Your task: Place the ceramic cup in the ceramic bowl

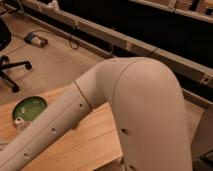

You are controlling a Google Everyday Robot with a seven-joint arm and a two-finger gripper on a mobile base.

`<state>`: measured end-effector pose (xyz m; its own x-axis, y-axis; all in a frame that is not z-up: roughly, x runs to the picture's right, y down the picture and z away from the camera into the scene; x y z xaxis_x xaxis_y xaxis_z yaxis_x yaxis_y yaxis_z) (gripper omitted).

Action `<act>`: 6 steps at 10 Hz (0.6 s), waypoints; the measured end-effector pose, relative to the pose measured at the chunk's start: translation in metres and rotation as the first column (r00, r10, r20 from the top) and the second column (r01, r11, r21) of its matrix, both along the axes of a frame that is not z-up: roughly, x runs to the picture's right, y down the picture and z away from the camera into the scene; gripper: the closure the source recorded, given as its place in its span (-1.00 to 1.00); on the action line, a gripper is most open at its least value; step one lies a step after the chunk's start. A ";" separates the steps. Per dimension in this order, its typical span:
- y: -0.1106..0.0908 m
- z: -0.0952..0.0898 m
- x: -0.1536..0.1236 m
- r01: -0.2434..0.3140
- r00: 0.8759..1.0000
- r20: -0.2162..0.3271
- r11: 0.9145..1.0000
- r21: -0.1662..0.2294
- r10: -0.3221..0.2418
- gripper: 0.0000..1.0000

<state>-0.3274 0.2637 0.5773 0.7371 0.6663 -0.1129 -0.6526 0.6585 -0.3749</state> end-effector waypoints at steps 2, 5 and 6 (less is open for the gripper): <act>0.000 0.000 0.000 -0.001 1.000 0.000 1.000 0.001 0.001 -0.60; 0.000 0.000 0.000 0.000 1.000 0.000 1.000 0.000 0.000 -0.60; 0.000 0.000 0.000 -0.001 1.000 0.000 1.000 0.000 0.001 -0.60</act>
